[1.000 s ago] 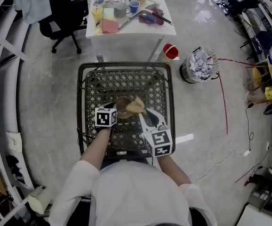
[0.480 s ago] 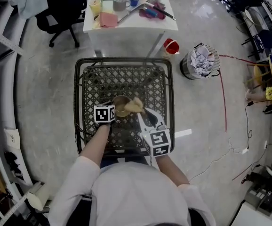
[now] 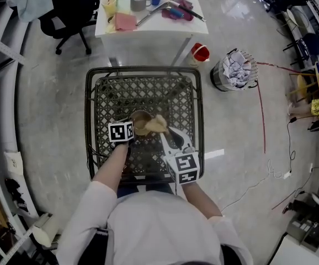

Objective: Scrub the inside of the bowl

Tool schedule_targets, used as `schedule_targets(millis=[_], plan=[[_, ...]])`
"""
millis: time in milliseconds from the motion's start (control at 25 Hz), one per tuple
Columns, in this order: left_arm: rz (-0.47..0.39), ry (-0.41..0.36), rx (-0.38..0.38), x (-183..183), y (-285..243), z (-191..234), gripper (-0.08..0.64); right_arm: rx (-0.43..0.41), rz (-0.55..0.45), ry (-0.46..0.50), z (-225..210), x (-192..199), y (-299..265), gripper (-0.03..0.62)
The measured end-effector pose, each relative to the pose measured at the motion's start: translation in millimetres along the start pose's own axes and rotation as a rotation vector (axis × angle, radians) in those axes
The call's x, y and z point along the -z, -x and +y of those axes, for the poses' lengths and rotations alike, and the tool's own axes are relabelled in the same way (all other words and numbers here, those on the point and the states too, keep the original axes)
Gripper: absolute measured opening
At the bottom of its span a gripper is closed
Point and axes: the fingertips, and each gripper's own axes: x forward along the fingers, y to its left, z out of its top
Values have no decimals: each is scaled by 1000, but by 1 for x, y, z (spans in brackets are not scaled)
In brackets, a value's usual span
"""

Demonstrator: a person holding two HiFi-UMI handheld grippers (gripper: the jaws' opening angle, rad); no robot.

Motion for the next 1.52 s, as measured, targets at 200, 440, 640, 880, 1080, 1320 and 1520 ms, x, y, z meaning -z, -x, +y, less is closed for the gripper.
schedule_targets(millis=[200,440,640,880,1080,1320,1520], plan=[[-4,9,14,-2,-3,-4,43,-3,1,-1,-2,0,0,87],[-10,22,47,-1,-3,-7,43,-11,1,1,0,0,-2,87],[-37,25,69,-6,0,-12,44,-19,-1,2,1,0,-2,87],[-52,25,69,-7,8,-10,44,-19,-13,8,4,-4,0,87],[-82,11,75,-14,18,-10,43,-8,-28,18,4,-10,2,87],[-132,-52,89,-25,39,-19,43,-9,-52,22,9,-19,5,87],[-198,-94,106,-42,61,-25,43,-8,-76,31,17,-29,7,87]])
